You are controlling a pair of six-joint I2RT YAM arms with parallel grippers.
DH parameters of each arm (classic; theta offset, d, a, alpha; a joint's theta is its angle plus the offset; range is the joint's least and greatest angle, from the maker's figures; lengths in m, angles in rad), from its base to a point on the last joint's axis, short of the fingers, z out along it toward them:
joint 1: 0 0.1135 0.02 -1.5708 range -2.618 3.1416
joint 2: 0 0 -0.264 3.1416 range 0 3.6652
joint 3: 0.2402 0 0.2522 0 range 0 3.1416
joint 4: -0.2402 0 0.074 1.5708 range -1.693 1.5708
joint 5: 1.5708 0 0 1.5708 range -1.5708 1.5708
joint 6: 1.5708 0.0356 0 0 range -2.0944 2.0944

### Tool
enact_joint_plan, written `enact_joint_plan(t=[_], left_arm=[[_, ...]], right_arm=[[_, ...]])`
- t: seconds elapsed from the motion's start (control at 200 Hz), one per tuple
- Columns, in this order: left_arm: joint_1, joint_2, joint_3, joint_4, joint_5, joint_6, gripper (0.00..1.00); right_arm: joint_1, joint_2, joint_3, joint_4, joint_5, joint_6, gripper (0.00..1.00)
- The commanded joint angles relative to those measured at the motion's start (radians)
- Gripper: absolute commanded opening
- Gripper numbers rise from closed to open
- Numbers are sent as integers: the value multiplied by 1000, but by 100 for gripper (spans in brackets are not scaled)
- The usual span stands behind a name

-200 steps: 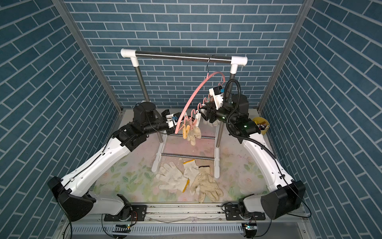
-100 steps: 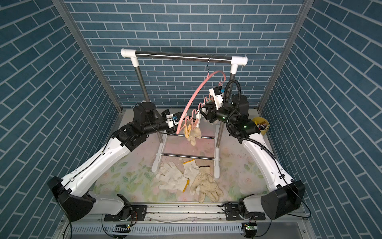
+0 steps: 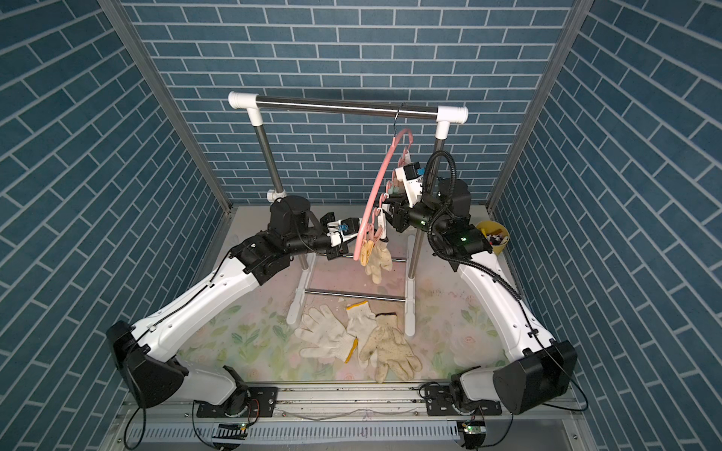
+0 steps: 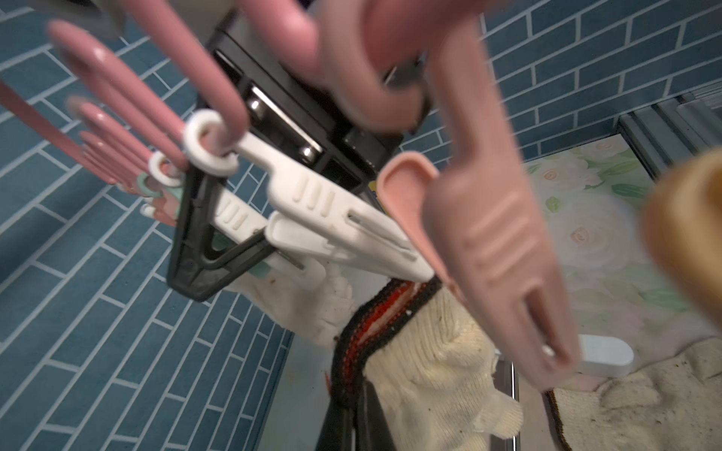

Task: Clip the gloves onto a hanger to dry
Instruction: Open the clamp at the hanger, then clamp the glove onto the hanger.

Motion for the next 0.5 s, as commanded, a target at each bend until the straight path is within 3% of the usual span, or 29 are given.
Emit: enact_joint_plan(t=[0.0,0.495], left_arm=[[-2,21,29,48,21,-25,0],[-2,112,114,90,5,-61,0]], right_arm=[[-23,-40,12,-12,14,-19,1],[-23,-72,-22,-9,2,-19,1]])
